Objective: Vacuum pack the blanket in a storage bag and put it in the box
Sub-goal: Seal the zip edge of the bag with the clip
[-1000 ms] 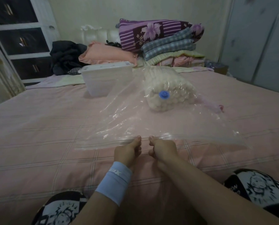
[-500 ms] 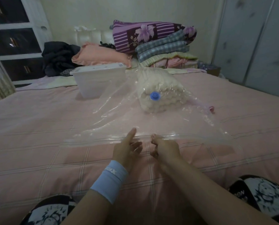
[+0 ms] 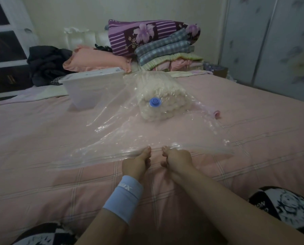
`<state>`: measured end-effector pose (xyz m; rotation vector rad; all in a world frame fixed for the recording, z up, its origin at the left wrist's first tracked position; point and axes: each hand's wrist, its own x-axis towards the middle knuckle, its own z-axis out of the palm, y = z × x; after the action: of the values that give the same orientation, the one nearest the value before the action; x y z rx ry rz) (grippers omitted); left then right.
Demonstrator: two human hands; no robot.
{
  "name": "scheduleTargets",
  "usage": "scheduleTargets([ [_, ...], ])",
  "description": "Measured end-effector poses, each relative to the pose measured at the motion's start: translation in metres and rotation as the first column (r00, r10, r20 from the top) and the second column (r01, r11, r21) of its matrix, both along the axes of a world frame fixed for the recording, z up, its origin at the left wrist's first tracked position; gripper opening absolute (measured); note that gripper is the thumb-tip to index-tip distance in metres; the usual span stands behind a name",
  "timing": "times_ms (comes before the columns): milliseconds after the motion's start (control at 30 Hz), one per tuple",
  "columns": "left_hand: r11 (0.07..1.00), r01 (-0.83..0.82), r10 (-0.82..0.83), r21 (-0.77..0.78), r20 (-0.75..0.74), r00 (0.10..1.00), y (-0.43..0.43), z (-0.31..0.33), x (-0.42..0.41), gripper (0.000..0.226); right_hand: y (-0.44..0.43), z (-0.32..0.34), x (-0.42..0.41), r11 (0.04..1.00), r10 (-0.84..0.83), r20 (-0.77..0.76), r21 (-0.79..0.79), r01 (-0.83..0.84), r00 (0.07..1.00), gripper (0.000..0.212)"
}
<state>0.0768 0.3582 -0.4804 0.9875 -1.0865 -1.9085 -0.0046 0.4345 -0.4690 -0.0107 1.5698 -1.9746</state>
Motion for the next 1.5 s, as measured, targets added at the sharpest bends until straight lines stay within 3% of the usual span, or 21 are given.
scheduleTargets([
  [100,0.999,-0.019,0.019,-0.039,0.011,1.0,-0.01,0.0,0.002,0.008,0.009,0.002,-0.018,0.997,-0.058,0.035,-0.055,0.06,0.998,0.007],
  [300,0.994,-0.069,0.065,-0.083,-0.051,0.997,0.001,0.001,-0.004,0.012,0.023,-0.001,-0.039,0.992,-0.102,0.048,-0.068,0.105,0.994,0.012],
  [400,0.998,0.07,-0.069,-0.004,-0.192,0.979,0.023,0.011,-0.014,0.004,0.029,0.001,-0.043,0.996,-0.068,-0.005,-0.066,0.068,0.998,0.006],
  [467,0.982,0.187,-0.188,-0.022,-0.12,0.975,0.036,0.012,-0.027,0.016,0.032,0.002,-0.038,0.998,-0.013,-0.025,-0.067,0.011,1.0,0.008],
  [533,0.978,0.207,-0.205,0.003,-0.104,0.973,0.05,0.014,-0.039,0.018,0.032,0.003,-0.031,0.996,0.031,-0.006,-0.087,-0.031,1.0,0.011],
  [933,0.997,0.062,-0.063,-0.04,-0.02,0.998,0.058,0.004,-0.061,0.035,0.047,0.0,-0.051,0.995,-0.097,-0.014,-0.029,0.097,0.995,0.014],
  [1067,1.0,-0.004,0.004,-0.031,0.005,1.0,0.042,0.003,-0.057,0.023,0.055,-0.001,-0.074,0.982,-0.169,0.041,-0.077,0.172,0.985,0.01],
  [1233,0.999,-0.035,0.037,0.03,-0.073,0.997,0.045,0.004,-0.062,0.017,0.061,-0.003,-0.084,0.978,-0.197,0.038,-0.063,0.199,0.98,0.011],
  [1367,0.983,0.152,-0.127,0.101,-0.218,0.968,0.064,0.01,-0.072,0.017,0.068,0.0,-0.084,0.983,-0.172,-0.021,-0.064,0.171,0.985,0.009],
  [1433,0.964,0.265,-0.257,0.03,-0.163,0.953,0.073,0.008,-0.082,0.032,0.07,0.0,-0.077,0.992,-0.105,-0.039,-0.073,0.102,0.994,0.01],
  [1500,0.961,0.274,-0.269,0.033,-0.108,0.957,0.083,0.008,-0.091,0.026,0.07,0.0,-0.072,0.995,-0.07,-0.045,-0.075,0.066,0.997,0.016],
])
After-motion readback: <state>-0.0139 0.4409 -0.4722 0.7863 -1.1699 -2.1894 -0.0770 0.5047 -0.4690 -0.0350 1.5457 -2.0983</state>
